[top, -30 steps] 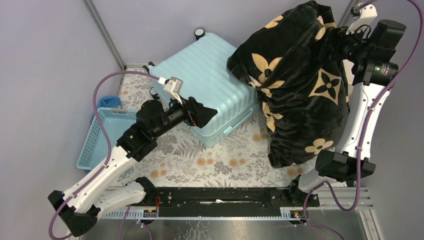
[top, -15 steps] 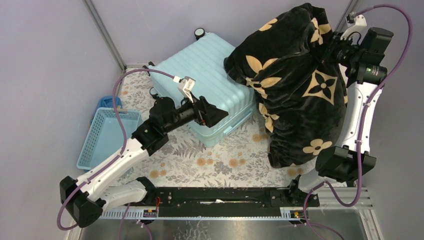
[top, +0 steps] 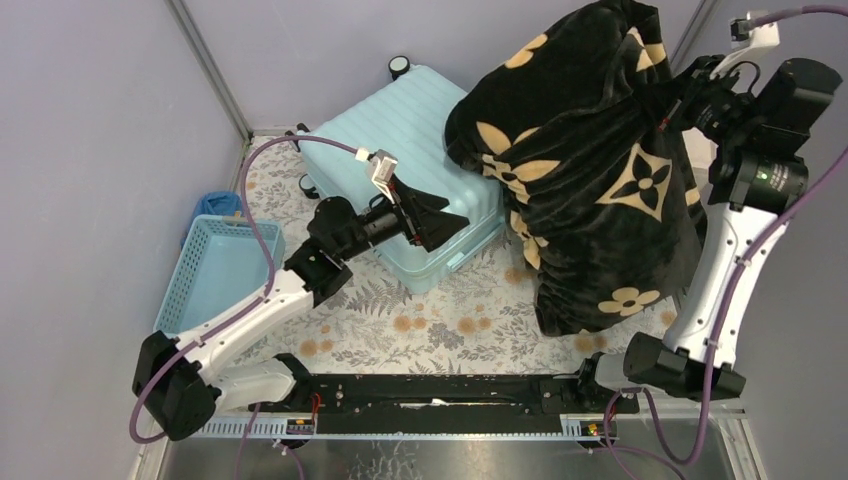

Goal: Open, take out, and arrange the luggage
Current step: Pick up the distractor at the center of the board.

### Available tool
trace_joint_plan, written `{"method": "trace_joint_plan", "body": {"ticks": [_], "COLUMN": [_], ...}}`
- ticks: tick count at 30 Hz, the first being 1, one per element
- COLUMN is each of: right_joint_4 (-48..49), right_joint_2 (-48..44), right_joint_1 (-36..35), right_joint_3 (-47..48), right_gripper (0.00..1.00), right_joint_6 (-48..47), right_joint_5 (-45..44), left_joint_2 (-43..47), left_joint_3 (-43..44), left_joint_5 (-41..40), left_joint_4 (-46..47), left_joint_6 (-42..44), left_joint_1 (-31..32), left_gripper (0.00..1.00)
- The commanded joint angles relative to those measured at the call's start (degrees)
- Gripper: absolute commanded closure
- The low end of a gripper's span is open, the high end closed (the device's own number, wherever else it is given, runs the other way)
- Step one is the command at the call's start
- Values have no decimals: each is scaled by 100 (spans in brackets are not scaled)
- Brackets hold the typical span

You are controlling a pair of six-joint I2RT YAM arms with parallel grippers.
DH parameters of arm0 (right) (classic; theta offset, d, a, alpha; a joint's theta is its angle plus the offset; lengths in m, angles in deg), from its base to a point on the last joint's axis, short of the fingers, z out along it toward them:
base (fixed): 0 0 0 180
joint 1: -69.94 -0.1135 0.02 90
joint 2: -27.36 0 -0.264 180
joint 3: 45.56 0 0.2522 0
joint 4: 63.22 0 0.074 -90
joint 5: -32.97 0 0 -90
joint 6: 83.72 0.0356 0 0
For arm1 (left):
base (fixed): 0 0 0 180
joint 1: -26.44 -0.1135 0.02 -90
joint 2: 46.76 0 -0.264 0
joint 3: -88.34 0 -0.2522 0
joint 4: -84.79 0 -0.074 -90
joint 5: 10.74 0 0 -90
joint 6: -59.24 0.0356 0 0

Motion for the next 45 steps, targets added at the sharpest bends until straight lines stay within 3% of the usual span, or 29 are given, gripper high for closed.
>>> {"method": "trace_joint_plan", "body": {"ticks": [1, 6, 13, 19, 23, 26, 30, 32, 36, 45], "right_joint_4": [524, 561, 595, 901, 1097, 1026, 791, 683, 389, 800], "right_joint_2": [-481, -524, -502, -423, -498, -565, -617, -642, -708, -884], "right_joint_1": [10, 12, 12, 15, 21, 14, 20, 19, 14, 13], "right_joint_3": [798, 1073, 1447, 1622, 1390, 1310, 1315, 1337, 1503, 1148], "right_gripper": [100, 100, 100, 100, 100, 100, 100, 100, 96, 73], "right_joint_6": [368, 541, 647, 1062, 1199, 1104, 816, 671, 310, 612], "right_joint_5": [564, 795, 900, 1108, 1259, 1255, 1124, 1048, 858, 1338], "left_joint_2": [-315, -772, -1370, -1714, -2078, -2452, -2690, -2631, -2116, -656], "left_joint_3": [-38, -173, 2, 191, 791, 1220, 1762, 1971, 2219, 3375], "left_joint_5": [233, -154, -487, -5, 82, 58, -12, -4, 148, -473], "left_joint_4": [1566, 2524, 2778, 3985, 4121, 4400, 4542, 4518, 4182, 1396], "left_joint_6": [-235, -740, -1179, -1111, -928, -1144, -1361, -1261, -901, 510], "left_joint_1": [-50, -57, 38, 210, 374, 452, 462, 460, 460, 460], "left_gripper": [1, 1, 1, 1, 3, 17, 84, 100, 100, 100]}}
